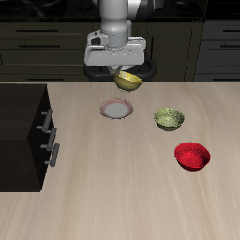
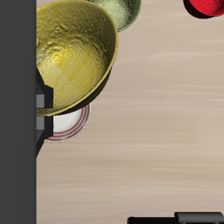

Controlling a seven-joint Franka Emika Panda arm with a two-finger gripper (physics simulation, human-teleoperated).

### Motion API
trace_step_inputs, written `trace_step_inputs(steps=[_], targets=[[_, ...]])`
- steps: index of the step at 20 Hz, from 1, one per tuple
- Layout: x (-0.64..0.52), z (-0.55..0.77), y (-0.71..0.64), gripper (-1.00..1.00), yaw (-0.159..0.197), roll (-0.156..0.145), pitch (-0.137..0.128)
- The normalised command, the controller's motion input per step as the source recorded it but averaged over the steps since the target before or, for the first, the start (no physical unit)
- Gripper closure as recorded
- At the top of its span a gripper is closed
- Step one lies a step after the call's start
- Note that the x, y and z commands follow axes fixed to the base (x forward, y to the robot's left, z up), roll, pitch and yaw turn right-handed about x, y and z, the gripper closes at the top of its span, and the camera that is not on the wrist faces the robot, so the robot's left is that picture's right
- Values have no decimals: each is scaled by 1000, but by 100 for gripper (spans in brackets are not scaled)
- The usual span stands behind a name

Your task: Place the yellow bowl on the plate

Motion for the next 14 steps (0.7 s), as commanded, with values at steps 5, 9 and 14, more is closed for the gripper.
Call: trace_step_inputs(steps=[5, 9, 14], targets=[[-80, -68, -27, 100, -20, 3, 16], [-236, -48, -35, 100, -30, -13, -5], [-160, -16, -24, 100, -5, -2, 2]])
